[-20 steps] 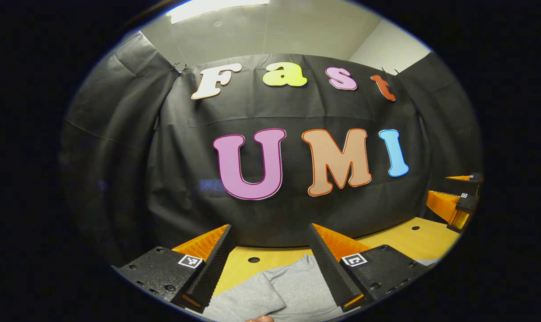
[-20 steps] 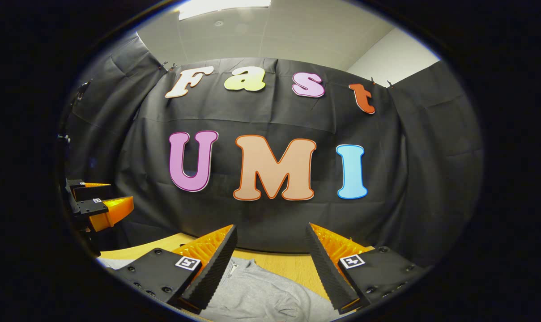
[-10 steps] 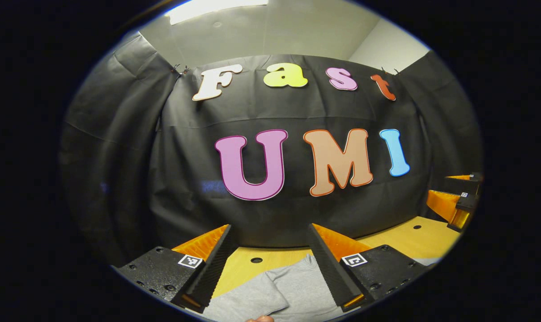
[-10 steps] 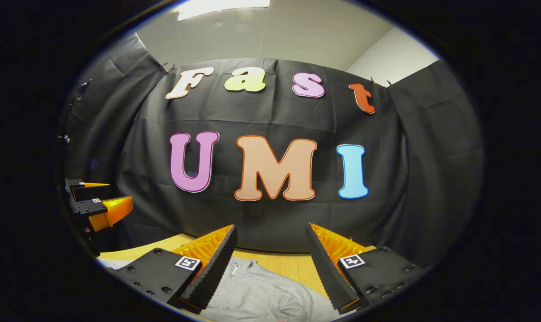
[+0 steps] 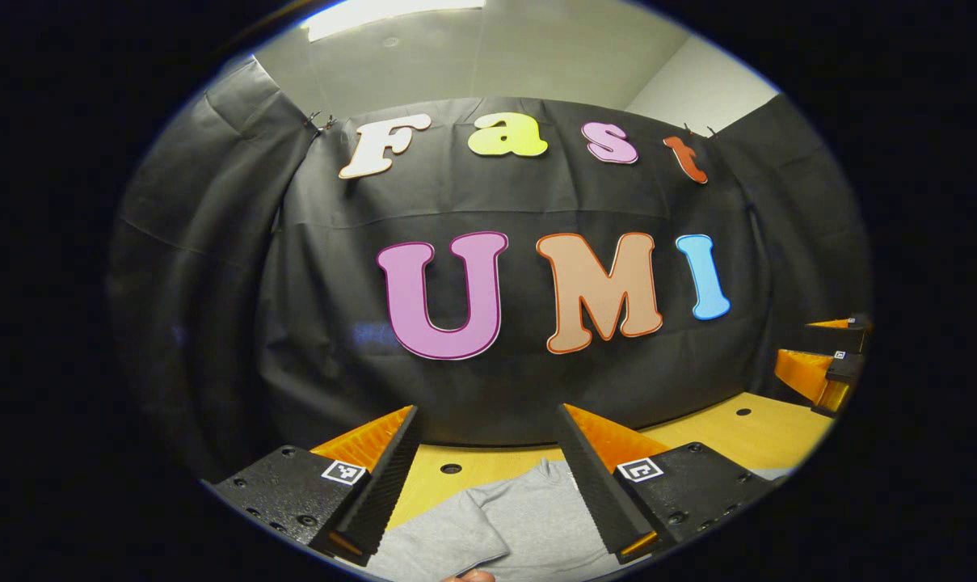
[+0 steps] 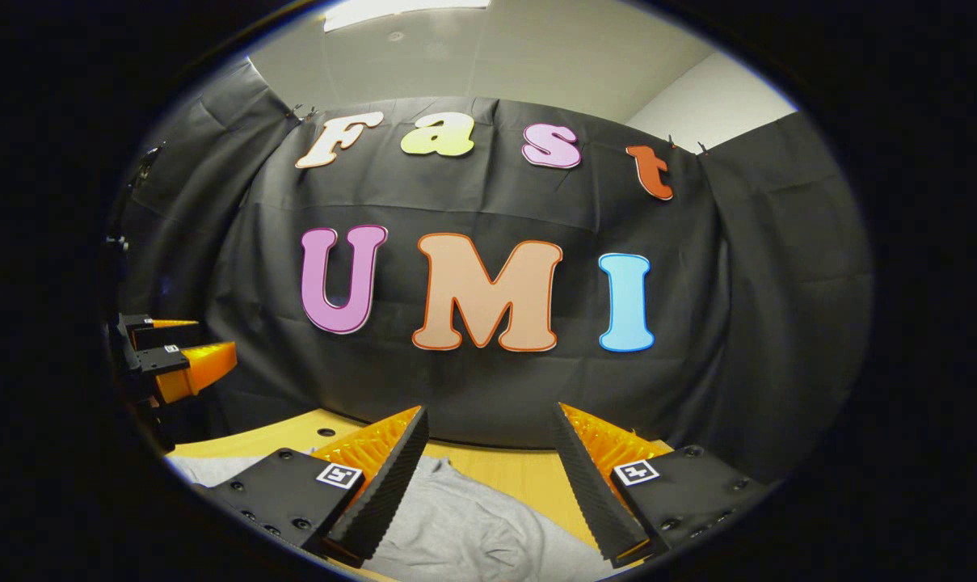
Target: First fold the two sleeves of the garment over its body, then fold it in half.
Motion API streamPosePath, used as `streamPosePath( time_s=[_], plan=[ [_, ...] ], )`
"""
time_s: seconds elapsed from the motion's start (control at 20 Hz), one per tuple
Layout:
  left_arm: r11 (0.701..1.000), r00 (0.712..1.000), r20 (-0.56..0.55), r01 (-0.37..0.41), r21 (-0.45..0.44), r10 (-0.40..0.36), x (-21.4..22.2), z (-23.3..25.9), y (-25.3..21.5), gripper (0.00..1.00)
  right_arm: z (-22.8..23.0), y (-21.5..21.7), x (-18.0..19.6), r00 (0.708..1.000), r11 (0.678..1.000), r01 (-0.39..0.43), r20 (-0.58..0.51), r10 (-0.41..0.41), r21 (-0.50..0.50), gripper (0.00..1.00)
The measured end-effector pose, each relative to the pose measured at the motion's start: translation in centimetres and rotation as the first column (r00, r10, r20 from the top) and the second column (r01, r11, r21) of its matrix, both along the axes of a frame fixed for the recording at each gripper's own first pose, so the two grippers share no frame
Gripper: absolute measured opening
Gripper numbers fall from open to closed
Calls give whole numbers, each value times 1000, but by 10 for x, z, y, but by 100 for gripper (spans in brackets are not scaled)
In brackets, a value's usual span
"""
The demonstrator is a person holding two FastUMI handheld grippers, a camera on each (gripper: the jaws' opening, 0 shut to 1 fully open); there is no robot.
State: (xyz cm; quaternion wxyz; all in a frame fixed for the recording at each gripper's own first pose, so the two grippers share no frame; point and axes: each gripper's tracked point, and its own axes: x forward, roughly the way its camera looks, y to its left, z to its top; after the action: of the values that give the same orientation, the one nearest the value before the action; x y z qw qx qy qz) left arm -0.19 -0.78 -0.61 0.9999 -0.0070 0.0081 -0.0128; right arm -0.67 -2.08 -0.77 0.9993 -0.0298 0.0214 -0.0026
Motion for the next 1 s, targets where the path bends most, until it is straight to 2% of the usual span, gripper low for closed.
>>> streamPosePath(
  time_s=[0.3,0.4,0.5,0.75,1.0],
  plan=[
    [1000,1000,-9,27,-12,-27,4,-4,-10,96,-14,-40,-14,998,995,41,-45,-45,-88,97],
    [999,999,-7,37,-10,-38,4,-4,-14,99,-24,-54,-20,996,994,51,-73,-58,-96,97],
    [999,999,-7,53,-9,-53,6,-5,-21,96,-42,-67,-27,990,992,52,-124,-66,-114,97],
    [996,996,-4,86,-13,-86,8,-6,-35,96,-77,-110,-51,968,986,87,-222,-117,-140,97],
    [992,993,-14,120,-24,-120,8,-9,-52,96,-114,-154,-81,928,977,122,-329,-175,-177,98]
  ],
)
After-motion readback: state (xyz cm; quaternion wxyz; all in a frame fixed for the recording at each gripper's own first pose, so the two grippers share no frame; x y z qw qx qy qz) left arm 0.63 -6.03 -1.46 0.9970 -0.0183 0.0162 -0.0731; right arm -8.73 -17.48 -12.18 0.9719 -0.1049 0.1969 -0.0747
